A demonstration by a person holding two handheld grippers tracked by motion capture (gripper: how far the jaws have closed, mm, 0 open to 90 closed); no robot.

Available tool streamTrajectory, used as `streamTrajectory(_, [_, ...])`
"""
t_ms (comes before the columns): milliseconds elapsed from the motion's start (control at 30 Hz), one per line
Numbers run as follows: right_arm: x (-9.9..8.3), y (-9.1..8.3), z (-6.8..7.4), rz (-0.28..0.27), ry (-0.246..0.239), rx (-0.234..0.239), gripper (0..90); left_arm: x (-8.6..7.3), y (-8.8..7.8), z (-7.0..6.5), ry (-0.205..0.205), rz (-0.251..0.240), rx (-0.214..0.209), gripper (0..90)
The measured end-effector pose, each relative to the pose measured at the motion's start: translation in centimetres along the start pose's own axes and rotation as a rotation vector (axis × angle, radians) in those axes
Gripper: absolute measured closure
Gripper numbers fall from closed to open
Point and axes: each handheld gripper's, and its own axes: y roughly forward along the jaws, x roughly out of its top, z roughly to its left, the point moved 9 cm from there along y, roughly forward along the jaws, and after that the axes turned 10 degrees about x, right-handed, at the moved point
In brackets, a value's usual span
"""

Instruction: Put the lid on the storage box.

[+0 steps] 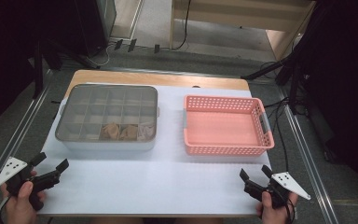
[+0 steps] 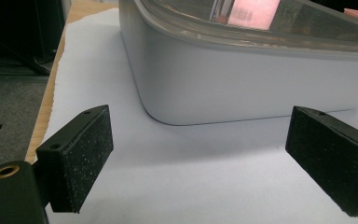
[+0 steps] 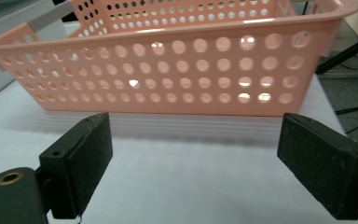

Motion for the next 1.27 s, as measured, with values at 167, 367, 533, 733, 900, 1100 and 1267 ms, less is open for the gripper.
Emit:
streamTrajectory(167, [-0.4,-0.3,-1.4,0.01,-0.001,-0.025,10.3,0.0,0.0,0.0,0.002,0.002,0.0,8.1])
streamTrajectory(367, [-0.6,-0.8,-2.4,0.02,-0.01,-0.051,10.4,0.0,0.0,0.1,-0.001,0.008,-0.001,8.1])
streamTrajectory(533, [-0.8,-1.3,-3.5,0.019,-0.012,-0.08,10.4,0.0,0.0,0.1,-0.003,0.008,0.0,8.1])
streamTrajectory(733, [-1.5,-1.3,-3.5,0.016,-0.03,-0.085,11.7,0.0,0.0,0.1,-0.006,0.007,0.002,8.1])
streamTrajectory(900, [-1.5,-1.4,-3.7,0.007,-0.017,-0.096,12.6,0.0,0.1,0.2,-0.014,0.012,-0.001,8.0])
streamTrajectory(1100, [-1.6,-1.4,-3.8,0.007,-0.002,-0.099,12.6,-0.1,0.1,0.2,-0.015,0.017,-0.002,8.0])
streamTrajectory(1267, [-1.6,-1.3,-3.8,0.009,0.002,-0.1,12.6,-0.1,0.1,0.2,-0.022,0.018,-0.001,8.0])
